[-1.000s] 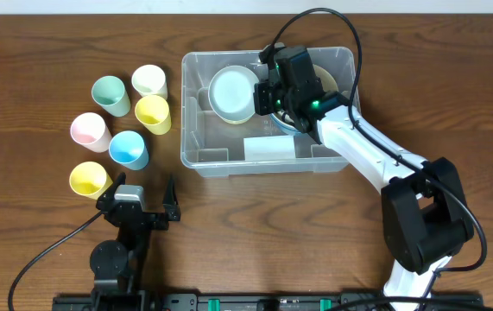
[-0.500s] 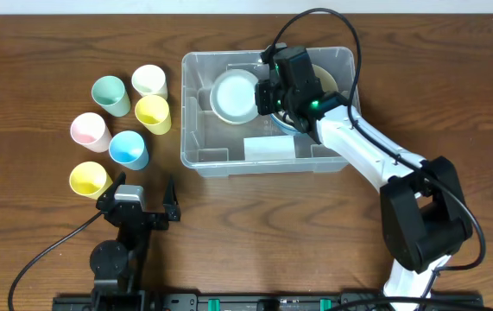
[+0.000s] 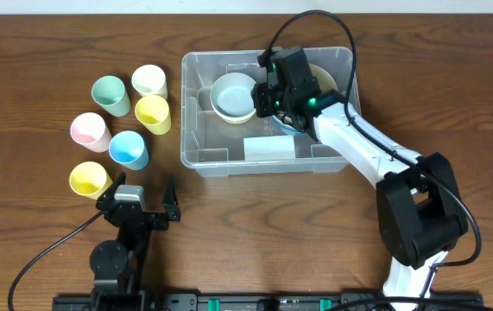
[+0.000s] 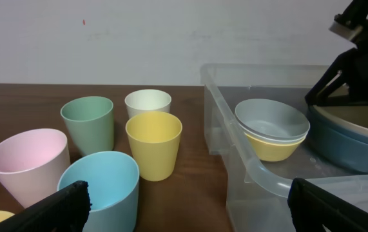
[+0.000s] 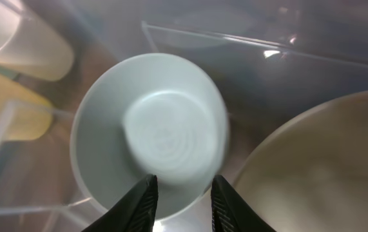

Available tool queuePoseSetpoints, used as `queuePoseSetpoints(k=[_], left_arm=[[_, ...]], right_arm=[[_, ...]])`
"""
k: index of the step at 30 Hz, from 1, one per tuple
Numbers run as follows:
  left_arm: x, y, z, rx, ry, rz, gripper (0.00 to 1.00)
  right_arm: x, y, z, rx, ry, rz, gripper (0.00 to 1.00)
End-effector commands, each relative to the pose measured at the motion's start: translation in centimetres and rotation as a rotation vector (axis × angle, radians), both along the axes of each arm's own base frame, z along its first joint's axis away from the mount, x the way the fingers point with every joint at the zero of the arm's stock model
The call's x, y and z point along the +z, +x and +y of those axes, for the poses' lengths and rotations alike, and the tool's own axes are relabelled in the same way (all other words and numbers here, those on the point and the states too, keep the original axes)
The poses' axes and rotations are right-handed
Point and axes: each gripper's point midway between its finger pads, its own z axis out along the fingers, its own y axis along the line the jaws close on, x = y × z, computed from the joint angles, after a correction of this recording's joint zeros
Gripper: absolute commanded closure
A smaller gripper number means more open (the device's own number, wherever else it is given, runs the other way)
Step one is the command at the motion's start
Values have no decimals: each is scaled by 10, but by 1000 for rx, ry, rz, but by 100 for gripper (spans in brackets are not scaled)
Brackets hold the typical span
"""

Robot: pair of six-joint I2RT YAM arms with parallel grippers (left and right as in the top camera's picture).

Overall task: Pack container
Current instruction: 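Withdraw the right gripper to the right side of the table, then move the left gripper over the blue and yellow cups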

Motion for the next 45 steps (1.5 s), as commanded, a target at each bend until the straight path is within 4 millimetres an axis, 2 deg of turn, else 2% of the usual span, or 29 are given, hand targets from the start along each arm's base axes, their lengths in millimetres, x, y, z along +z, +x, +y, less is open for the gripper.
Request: queuePoseSetpoints(k=[1, 4, 6, 7, 8, 10, 11, 13, 14, 16, 17, 21, 24, 28, 34, 38, 41, 43, 45], left_arm=[[-15, -1, -1, -9, 9, 42, 2], [-15, -1, -1, -9, 9, 42, 2], [-15, -1, -1, -9, 9, 42, 2], [-15, -1, -1, -9, 9, 42, 2], [-15, -1, -1, -9, 9, 42, 2], [-15, -1, -1, -9, 9, 42, 2], [-15, -1, -1, -9, 9, 42, 2], [-15, -1, -1, -9, 9, 42, 2], [-15, -1, -1, -9, 9, 42, 2], [-15, -1, -1, -9, 9, 42, 2], [-15, -1, -1, -9, 9, 42, 2], [-14, -1, -1, -9, 9, 42, 2], [-14, -1, -1, -9, 9, 38, 2], [-15, -1, -1, -9, 9, 42, 2], [-15, -1, -1, -8, 9, 42, 2], [-11, -1, -1, -3, -45, 37, 2], [-4, -5, -2, -3, -71, 65, 2], [8, -11, -3, -7, -78, 97, 2], [30, -18, -3, -6, -77, 112, 2]], right_arm=[[72, 0, 17, 83, 42, -97, 71], [130, -5, -1, 42, 23, -144, 71], [167, -7, -27, -33, 8, -177, 68], [188, -8, -48, -94, 4, -195, 66], [200, -9, -66, -146, 0, -204, 64], [224, -13, -114, -286, -4, -212, 51], [230, -16, -137, -352, -1, -204, 44], [233, -26, -196, -551, 17, -146, 20], [230, -33, -226, -660, 32, -102, 4], [221, -46, -276, -811, 59, -19, 1], [216, -51, -293, -847, 69, 14, 1], [192, -72, -356, -998, 82, 133, 1], [172, -83, -389, -1088, 68, 206, 1], [136, -95, -416, -1163, 55, 321, 1], [88, -110, -433, -1206, 30, 476, 1], [77, -116, -439, -1219, 26, 513, 1], [77, -117, -440, -1220, 26, 514, 1], [77, -117, -440, -1220, 26, 514, 1], [77, -117, -440, -1220, 26, 513, 1]])
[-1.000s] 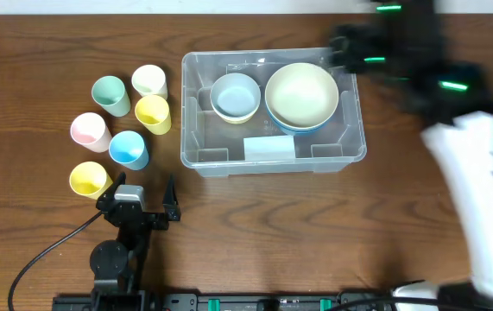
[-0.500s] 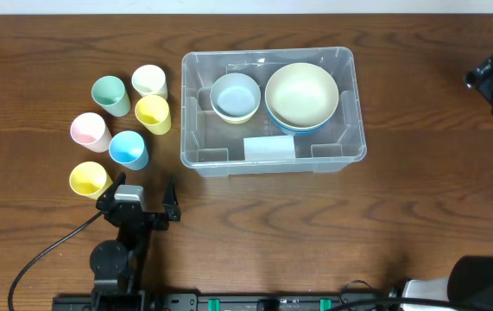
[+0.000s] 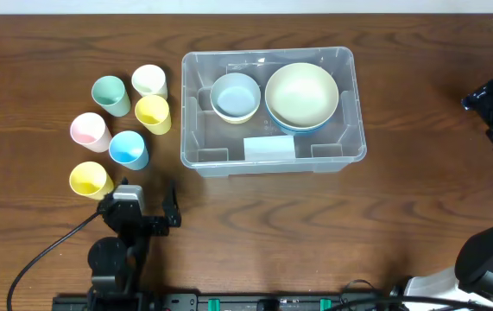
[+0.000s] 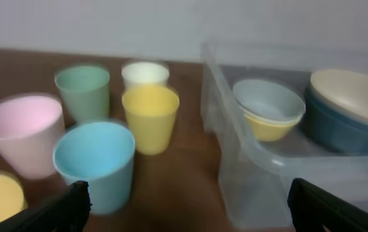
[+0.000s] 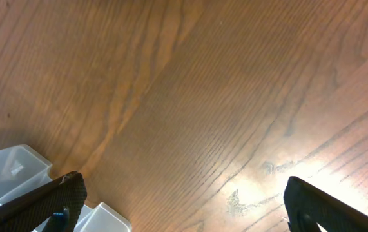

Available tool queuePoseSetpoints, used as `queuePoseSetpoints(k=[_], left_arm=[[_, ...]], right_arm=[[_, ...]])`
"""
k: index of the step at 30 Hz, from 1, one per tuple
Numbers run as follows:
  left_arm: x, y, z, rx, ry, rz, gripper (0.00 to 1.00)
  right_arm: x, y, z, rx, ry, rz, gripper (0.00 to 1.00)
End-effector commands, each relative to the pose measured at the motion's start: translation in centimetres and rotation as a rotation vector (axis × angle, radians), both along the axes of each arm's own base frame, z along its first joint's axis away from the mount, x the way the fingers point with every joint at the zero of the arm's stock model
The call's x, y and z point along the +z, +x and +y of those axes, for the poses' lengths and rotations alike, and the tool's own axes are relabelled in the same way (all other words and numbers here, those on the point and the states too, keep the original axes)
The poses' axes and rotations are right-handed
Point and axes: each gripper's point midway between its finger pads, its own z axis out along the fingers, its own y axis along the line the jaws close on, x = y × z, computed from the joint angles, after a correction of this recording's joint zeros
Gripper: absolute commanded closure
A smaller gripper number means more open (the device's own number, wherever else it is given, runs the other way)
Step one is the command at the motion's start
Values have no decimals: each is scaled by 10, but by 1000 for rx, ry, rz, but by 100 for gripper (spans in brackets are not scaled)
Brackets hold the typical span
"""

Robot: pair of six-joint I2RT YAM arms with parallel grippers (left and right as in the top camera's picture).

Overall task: Pack container
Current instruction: 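Move the left gripper over the blue and yellow cups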

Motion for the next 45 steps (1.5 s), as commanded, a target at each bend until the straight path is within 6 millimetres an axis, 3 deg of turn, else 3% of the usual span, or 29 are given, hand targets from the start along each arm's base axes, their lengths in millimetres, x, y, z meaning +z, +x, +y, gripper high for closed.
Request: queuePoseSetpoints(k=[1, 8, 11, 14, 19, 25, 31, 38, 45], left_arm=[[50, -8, -2, -7, -26, -33, 2], [139, -4, -2, -4, -25, 57, 2], [153, 10, -2, -2, -23, 208, 2], [152, 27, -2, -12, 5, 388, 2], [128, 51, -2, -47, 62, 660, 2], [71, 80, -1, -118, 157, 858, 2], [20, 89, 11, -35, 114, 1052, 2], [-4, 93, 31, 35, 61, 1129, 2], [-29, 99, 33, 34, 59, 1163, 6]], right_arm=[[2, -2, -3, -4, -3, -4, 1], [2, -2, -3, -4, -4, -5, 1], [2, -2, -3, -4, -4, -5, 1], [2, -2, -3, -3, -4, -5, 1], [2, -2, -3, -3, -4, -5, 1], [2, -2, -3, -3, -4, -5, 1], [2, -2, -3, -3, -4, -5, 1], [2, -2, -3, -3, -4, -5, 1], [2, -2, -3, -3, -4, -5, 1]])
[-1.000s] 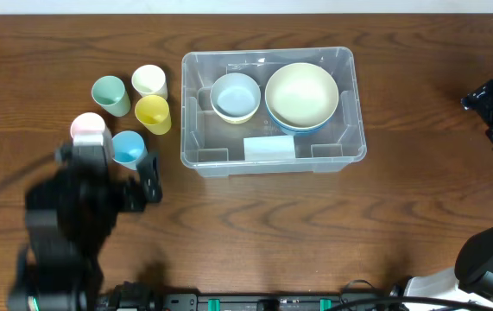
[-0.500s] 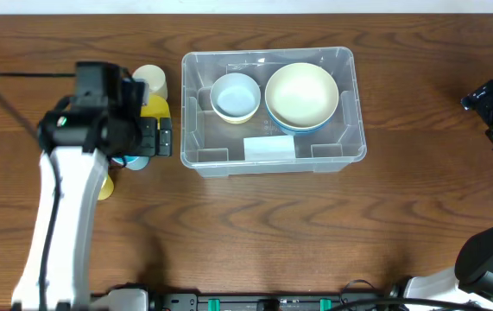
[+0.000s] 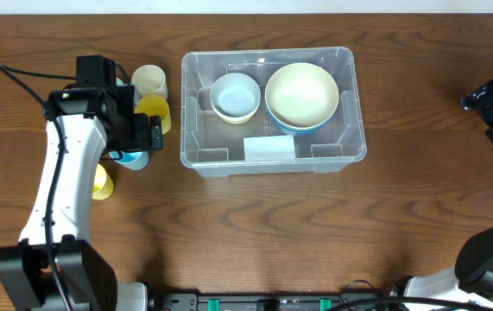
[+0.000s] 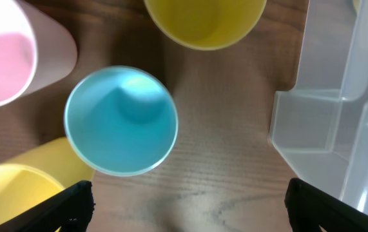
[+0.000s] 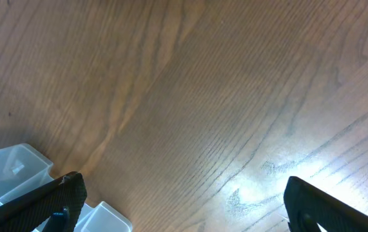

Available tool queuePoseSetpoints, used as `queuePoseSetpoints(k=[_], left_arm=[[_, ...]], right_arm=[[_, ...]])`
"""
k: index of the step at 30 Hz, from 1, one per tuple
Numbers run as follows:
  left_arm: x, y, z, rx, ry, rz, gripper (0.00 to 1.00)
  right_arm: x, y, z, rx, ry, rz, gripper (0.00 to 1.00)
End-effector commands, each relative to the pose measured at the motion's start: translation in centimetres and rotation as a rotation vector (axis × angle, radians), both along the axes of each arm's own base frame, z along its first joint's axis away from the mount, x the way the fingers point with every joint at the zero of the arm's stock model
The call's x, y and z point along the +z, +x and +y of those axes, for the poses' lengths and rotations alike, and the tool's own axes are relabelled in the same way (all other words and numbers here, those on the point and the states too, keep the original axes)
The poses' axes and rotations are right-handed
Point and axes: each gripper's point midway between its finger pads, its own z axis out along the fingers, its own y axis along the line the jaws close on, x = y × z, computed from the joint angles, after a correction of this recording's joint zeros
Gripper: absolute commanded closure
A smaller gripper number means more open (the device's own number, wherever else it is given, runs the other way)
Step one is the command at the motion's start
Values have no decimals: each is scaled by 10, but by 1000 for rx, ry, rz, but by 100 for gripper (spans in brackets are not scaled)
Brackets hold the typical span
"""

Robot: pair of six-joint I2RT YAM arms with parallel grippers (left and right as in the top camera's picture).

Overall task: Pack container
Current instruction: 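Move the left gripper over the blue and yellow cups, then grasp the light blue cup rim with the left gripper and lift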

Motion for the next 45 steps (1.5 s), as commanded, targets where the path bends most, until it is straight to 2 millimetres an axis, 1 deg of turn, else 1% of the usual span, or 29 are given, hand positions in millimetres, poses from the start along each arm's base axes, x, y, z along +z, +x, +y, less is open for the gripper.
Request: queuePoseSetpoints(k=[1, 3, 8, 12, 14, 15, 17, 18, 22, 24, 27, 28, 30, 39, 42, 45], left_arm=[[-19, 0, 2, 14, 2, 49, 6], [-26, 2, 2, 13, 1, 62, 7], [-45, 4, 2, 13, -2, 110, 15], [-63, 2, 2, 13, -5, 166, 29], [-68, 2, 2, 13, -6, 184, 39], [-70, 1, 2, 13, -7, 189, 43], [-72, 1, 2, 13, -7, 193, 55], [-72, 1, 2, 13, -7, 193, 59], [-72, 2, 2, 13, -7, 194, 64], [-72, 3, 2, 13, -6, 189, 70], [-72, 4, 2, 13, -5, 183, 81], [-72, 5, 2, 13, -5, 182, 87], [-72, 5, 3, 14, -2, 181, 94], [-71, 2, 3, 22, 0, 189, 94], [-63, -1, 3, 31, -1, 187, 94], [-42, -1, 3, 49, -2, 151, 94]], right_arm=[[3, -2, -3, -4, -7, -4, 1], [3, -2, -3, -4, -8, -4, 1], [3, -2, -3, -4, -7, -4, 1], [3, -2, -3, -4, -8, -4, 1], [3, -2, -3, -4, -8, -4, 1], [3, -2, -3, -5, -7, -4, 1], [3, -2, -3, -5, -7, -4, 1], [3, -2, -3, -4, -8, -4, 1], [3, -2, -3, -4, -8, -4, 1], [3, -2, -3, -5, -7, -4, 1], [3, -2, -3, -4, -8, -4, 1], [3, -2, -3, -4, -8, -4, 1], [3, -2, -3, -5, -7, -4, 1], [3, -2, -3, -4, -8, -4, 1], [3, -2, -3, -3, -8, -4, 1], [3, -2, -3, -4, -8, -4, 1]])
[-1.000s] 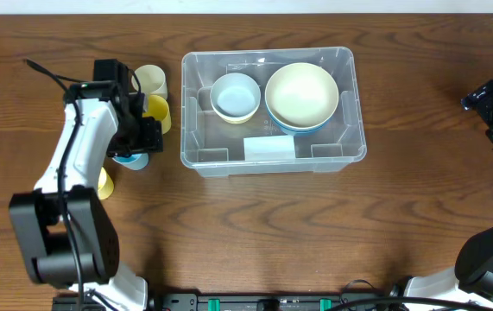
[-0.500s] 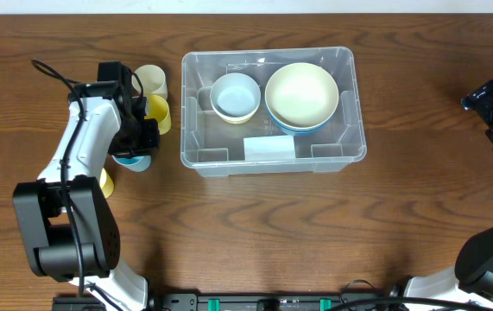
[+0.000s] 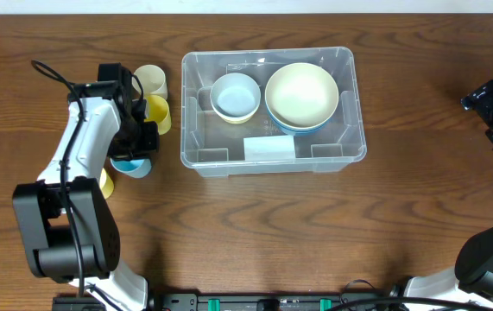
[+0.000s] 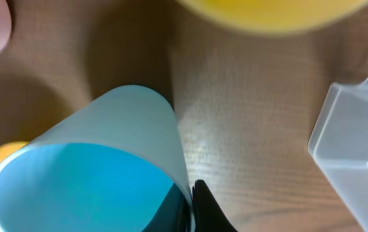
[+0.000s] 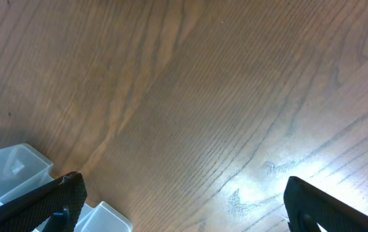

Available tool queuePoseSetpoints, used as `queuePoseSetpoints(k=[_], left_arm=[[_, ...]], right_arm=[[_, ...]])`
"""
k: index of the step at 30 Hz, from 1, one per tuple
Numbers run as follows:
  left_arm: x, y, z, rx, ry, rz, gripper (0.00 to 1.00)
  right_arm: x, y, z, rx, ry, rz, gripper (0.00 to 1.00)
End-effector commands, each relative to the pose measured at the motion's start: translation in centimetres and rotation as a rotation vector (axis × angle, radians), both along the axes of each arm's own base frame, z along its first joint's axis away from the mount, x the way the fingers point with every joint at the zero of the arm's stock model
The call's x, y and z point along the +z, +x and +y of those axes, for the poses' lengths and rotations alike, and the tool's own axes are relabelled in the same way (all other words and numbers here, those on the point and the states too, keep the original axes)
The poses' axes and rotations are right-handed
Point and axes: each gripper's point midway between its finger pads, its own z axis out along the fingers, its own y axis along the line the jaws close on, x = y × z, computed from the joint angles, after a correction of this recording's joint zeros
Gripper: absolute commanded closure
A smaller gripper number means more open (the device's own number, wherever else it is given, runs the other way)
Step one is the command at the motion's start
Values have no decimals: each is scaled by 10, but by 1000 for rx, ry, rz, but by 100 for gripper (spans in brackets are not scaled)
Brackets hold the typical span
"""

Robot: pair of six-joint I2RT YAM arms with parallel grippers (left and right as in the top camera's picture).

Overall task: Pack container
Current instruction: 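Grasp the light blue cup rim with the left gripper and lift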

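A clear plastic container [image 3: 350,138] holds a light blue bowl [image 3: 235,95] and a cream bowl [image 3: 302,93], each stacked on another bowl. The cups stand to its left. My left gripper [image 3: 134,142] is down among them, shut [image 4: 191,207] on the rim of the blue cup [image 4: 106,167], one finger inside and one outside. The blue cup [image 3: 129,165] looks tilted. A yellow cup [image 3: 156,113] and a cream cup [image 3: 150,79] stand beside the arm. My right gripper is open at the far right, over bare wood [image 5: 184,206].
Around the blue cup are a pink cup, a second yellow cup [image 3: 104,182] and the first yellow cup [image 4: 280,13]. The container's corner [image 4: 358,129] is close on the right. A white label [image 3: 269,149] lies in the container's front.
My left gripper was open above the blue cup. Now it is lower and shut on that cup's rim, and the cup looks tilted. The right arm has not moved.
First my right gripper was inside the container over the light blue bowl, and my left arm rested at the table's front edge. Then the right arm was at the far right, open. Later the left gripper was open over the cups, and now it grips the blue cup.
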Motion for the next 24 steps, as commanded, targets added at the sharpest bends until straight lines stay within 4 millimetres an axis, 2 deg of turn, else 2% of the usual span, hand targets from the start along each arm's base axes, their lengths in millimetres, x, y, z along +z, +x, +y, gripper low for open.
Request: queuePoseSetpoints(k=[1, 7, 10, 15, 17, 19, 24], left_arm=[[34, 4, 2, 30, 12, -82, 94], [104, -3, -9, 15, 17, -287, 94], [139, -12, -22, -22, 13, -403, 94], [186, -30, -48, -100, -14, -572, 94], [198, -36, -63, -135, -35, -621, 94], [209, -39, -85, -205, -65, -670, 94], [214, -29, -141, -358, -131, -731, 94]], right_arm=[[3, -2, -3, -4, -8, -4, 1], [3, -2, -3, -4, -8, -4, 1], [3, -2, -3, -4, -8, -4, 1], [3, -2, -3, -4, -8, -4, 1], [3, -2, -3, -4, -8, -4, 1], [3, -2, -3, -4, -8, -4, 1], [3, -2, -3, -4, -8, -4, 1]])
